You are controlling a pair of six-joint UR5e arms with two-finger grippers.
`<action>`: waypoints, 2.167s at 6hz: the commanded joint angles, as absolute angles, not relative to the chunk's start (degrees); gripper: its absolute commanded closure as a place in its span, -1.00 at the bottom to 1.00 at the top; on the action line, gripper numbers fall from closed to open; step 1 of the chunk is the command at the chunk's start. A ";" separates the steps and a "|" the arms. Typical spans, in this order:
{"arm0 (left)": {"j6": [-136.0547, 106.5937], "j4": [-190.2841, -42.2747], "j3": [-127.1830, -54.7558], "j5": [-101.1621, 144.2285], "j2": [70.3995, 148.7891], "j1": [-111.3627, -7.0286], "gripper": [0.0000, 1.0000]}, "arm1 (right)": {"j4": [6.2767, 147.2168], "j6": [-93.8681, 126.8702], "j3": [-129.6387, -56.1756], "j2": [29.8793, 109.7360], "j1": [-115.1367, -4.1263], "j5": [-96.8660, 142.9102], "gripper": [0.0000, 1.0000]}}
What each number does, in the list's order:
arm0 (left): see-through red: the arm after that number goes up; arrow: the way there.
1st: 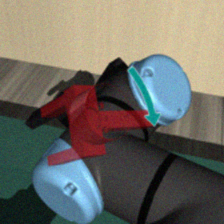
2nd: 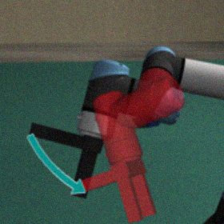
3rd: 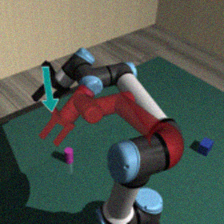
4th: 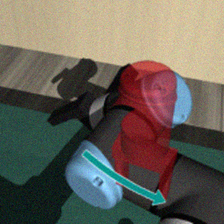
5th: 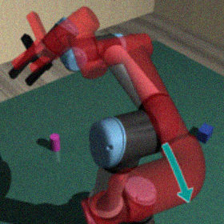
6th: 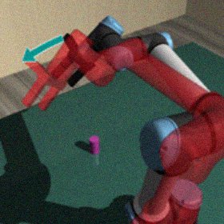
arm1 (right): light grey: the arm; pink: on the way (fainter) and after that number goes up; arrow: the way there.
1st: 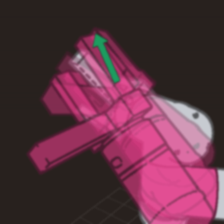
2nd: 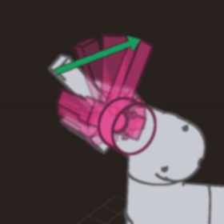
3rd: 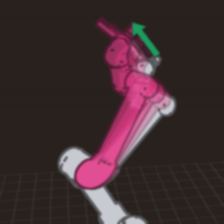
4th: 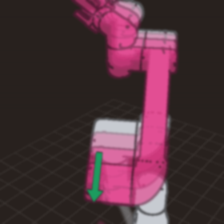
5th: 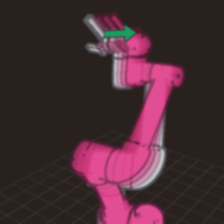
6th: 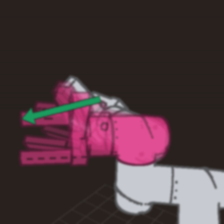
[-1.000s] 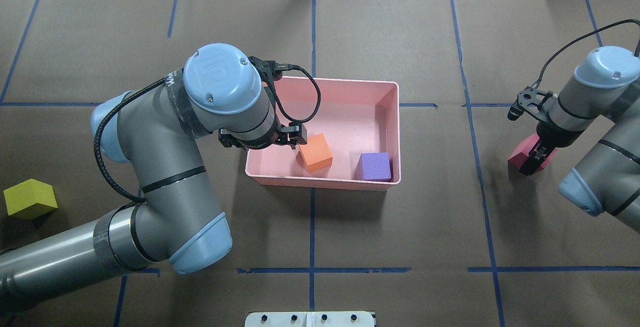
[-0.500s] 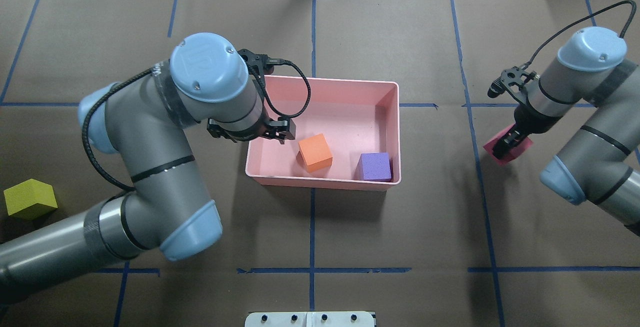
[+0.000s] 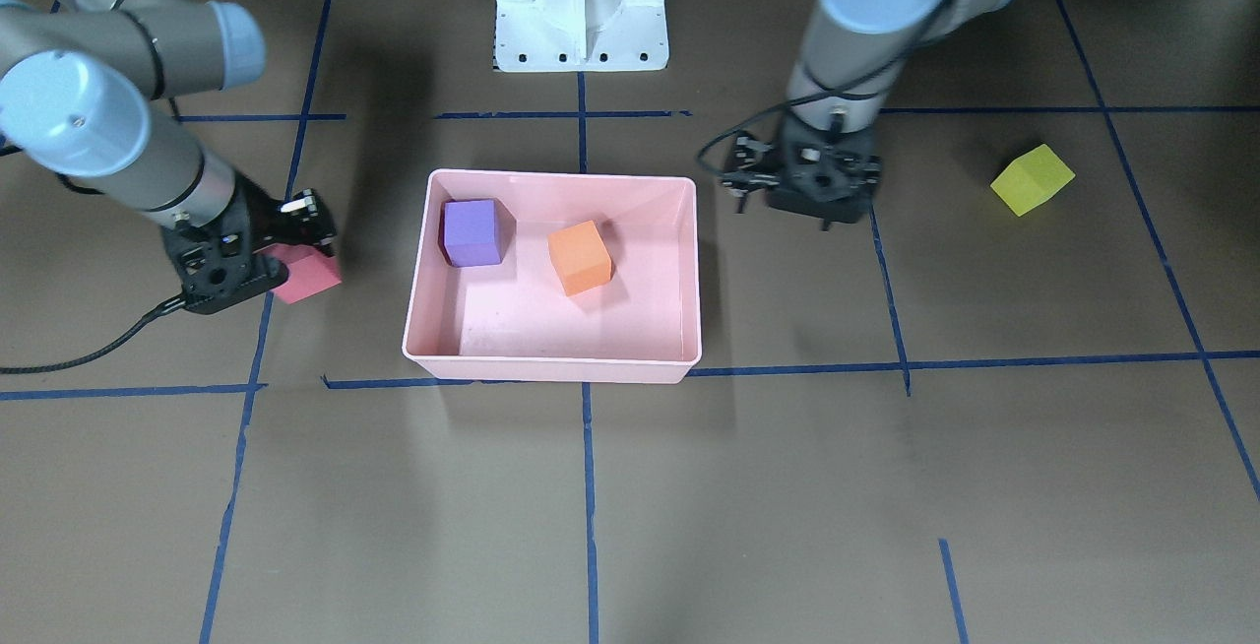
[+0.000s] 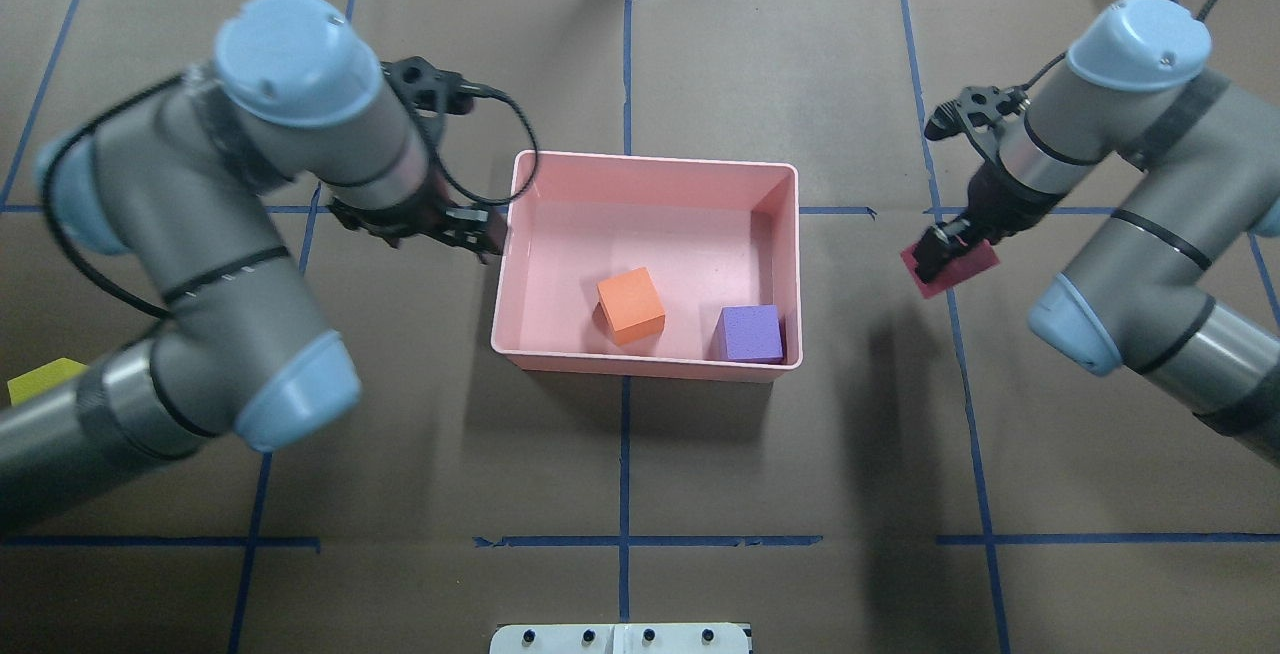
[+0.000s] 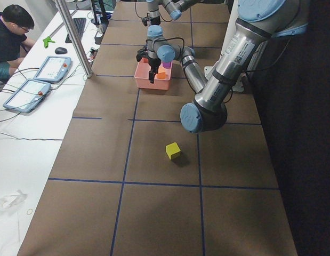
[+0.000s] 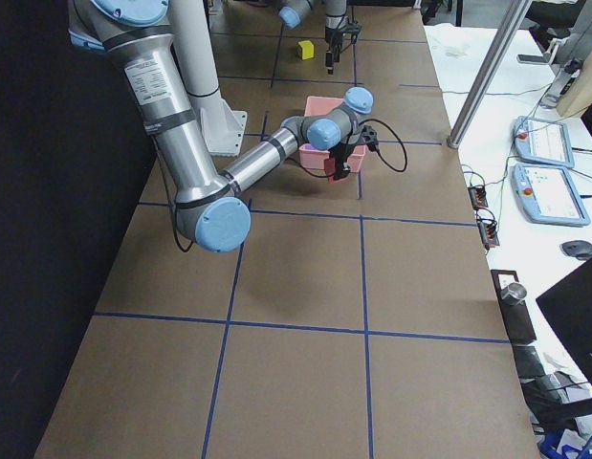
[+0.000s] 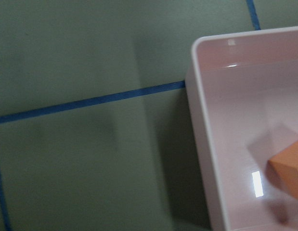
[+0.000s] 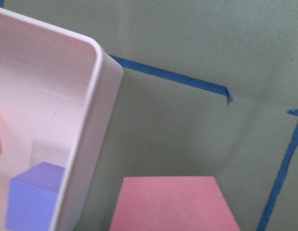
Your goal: Place blocks into pink bin with both arms
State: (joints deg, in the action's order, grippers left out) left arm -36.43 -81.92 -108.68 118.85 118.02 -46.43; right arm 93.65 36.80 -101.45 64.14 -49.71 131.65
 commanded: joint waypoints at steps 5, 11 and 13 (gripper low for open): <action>-10.55 -82.88 -116.33 128.58 95.23 -60.91 -1.00 | 97.91 72.14 -96.50 44.92 -38.85 119.01 -1.00; -8.38 -116.86 -114.13 125.09 74.73 -60.65 -1.00 | 101.60 58.39 -105.10 53.68 -43.67 120.15 -1.00; -3.73 -132.56 -104.02 125.42 74.18 -60.38 -1.00 | 101.60 55.99 -106.87 56.15 -44.56 120.59 -1.00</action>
State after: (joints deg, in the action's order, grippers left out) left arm -6.67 -125.25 -108.79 125.29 74.47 -60.45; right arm 101.59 57.18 -106.05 55.05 -44.16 120.44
